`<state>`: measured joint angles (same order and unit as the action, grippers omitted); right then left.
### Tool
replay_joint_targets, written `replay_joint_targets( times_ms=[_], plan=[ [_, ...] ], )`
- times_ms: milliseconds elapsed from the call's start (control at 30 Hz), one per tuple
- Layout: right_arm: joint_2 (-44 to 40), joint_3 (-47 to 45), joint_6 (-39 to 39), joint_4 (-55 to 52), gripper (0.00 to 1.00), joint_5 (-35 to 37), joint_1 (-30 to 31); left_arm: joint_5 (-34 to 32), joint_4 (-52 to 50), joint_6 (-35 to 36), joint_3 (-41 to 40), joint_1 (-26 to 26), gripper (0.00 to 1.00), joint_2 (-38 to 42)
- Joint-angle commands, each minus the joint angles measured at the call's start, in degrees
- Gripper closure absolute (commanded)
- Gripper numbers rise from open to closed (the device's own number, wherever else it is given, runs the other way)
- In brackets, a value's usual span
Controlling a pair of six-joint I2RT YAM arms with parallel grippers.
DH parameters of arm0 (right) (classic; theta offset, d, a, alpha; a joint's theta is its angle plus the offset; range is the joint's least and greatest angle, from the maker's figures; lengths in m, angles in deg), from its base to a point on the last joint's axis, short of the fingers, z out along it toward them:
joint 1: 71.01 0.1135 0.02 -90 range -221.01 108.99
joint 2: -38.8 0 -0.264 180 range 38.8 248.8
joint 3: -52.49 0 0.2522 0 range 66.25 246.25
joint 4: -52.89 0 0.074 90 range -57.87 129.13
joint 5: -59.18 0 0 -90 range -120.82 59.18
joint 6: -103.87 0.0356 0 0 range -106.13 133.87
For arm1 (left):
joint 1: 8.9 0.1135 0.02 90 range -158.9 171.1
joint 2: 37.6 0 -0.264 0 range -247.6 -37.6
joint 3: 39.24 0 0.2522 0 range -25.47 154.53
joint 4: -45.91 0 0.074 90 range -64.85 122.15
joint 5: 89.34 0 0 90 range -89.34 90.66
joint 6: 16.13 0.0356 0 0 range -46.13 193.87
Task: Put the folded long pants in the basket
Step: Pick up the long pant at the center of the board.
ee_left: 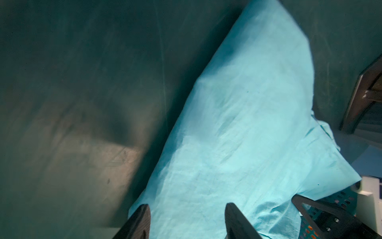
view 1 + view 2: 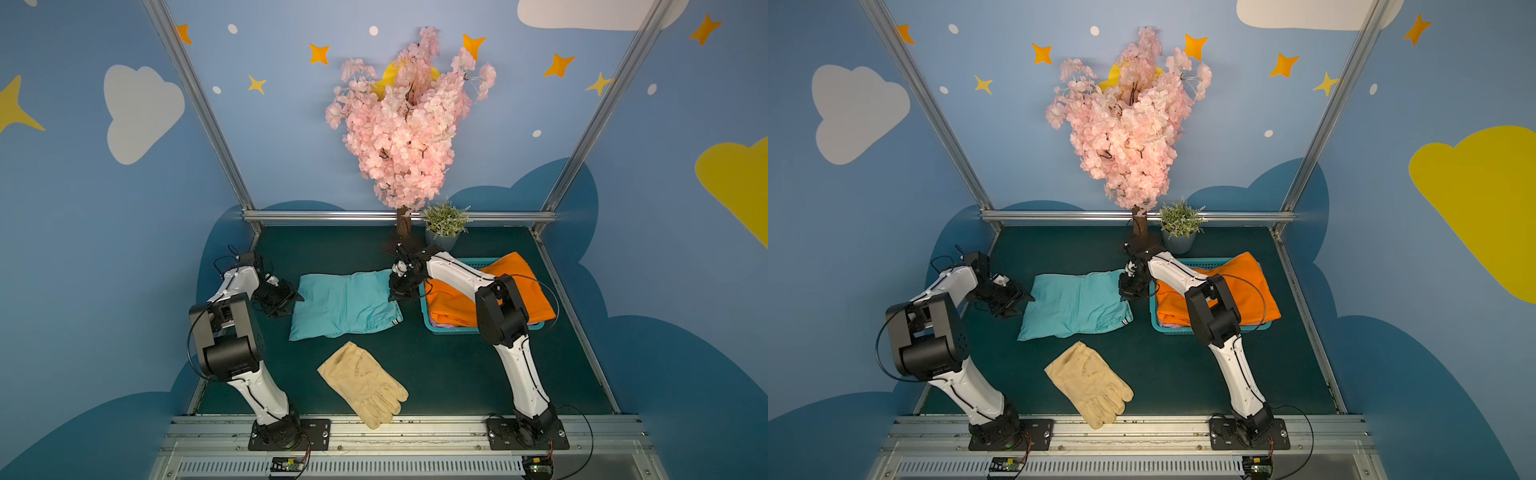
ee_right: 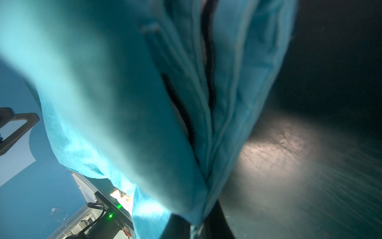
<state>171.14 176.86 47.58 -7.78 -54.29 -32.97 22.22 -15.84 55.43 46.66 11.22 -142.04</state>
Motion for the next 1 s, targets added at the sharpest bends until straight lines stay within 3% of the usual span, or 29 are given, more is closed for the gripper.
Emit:
replay_joint_targets(
  times_ms=[0, 100, 167, 500, 633, 733, 800, 967],
  plan=[
    [0.48, 1.13, -1.28, -2.63, 1.00, -0.33, -0.25, 1.03, 0.43, 2.40, 1.75, 0.24, 0.40, -3.45],
    [0.05, 0.75, -1.36, -2.56, 1.00, -1.10, -0.25, -6.41, -2.27, 2.28, 3.04, 0.10, 0.41, -6.47],
    [0.10, 0.77, -1.54, -2.65, 1.00, -1.57, -0.12, -6.97, -2.13, 2.36, 3.56, 0.11, 0.40, -6.66],
    [-0.15, 1.45, -1.22, -3.14, 1.00, -3.57, 0.53, 7.56, 3.94, 2.14, 4.15, -0.92, 0.51, -11.03],
    [-0.23, 2.28, -2.24, -4.41, 1.00, -3.87, 1.50, 12.17, 5.67, 1.05, 4.82, 0.38, 0.65, -13.89],
    [-0.32, 2.83, -1.90, -4.59, 1.00, -4.44, 1.68, 11.11, 4.53, 1.13, 5.29, 0.50, 0.80, -14.61],
    [-0.49, 3.79, -1.83, -4.68, 1.00, -4.60, 1.85, 9.19, 4.61, 0.69, 4.66, 0.80, 0.89, -12.15],
    [-0.93, 9.58, -2.50, -7.97, 1.00, -5.17, 2.12, 7.21, 5.10, -1.82, 1.56, 4.04, 0.98, -3.83]
  ],
)
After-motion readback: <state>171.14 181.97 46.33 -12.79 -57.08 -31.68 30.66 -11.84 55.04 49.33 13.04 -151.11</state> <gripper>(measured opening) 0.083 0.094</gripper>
